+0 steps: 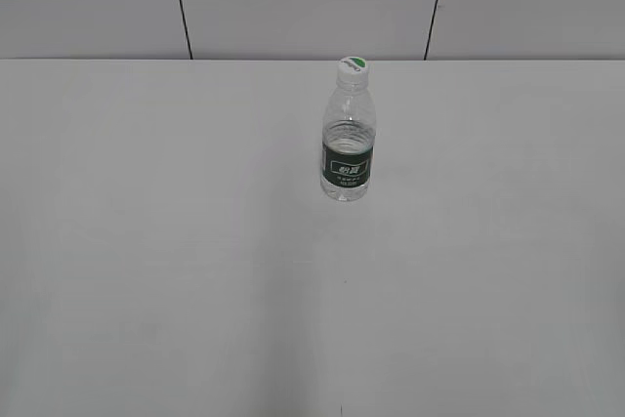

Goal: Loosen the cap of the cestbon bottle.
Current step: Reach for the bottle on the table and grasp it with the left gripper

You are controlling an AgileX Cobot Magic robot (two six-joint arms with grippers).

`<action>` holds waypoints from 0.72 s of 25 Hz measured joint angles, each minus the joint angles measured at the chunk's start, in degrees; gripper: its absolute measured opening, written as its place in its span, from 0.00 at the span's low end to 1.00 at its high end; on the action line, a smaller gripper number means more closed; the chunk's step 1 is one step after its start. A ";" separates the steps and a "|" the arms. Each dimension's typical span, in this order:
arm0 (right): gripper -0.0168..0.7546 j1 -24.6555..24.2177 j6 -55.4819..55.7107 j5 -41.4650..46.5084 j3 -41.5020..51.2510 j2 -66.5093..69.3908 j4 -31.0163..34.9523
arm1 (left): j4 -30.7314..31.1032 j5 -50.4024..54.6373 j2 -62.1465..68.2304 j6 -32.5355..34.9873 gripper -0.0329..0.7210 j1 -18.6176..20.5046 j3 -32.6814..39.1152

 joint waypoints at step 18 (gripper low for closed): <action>0.69 0.00 0.00 0.00 0.00 0.00 0.05 | 0.00 0.00 0.00 0.00 0.49 0.00 0.00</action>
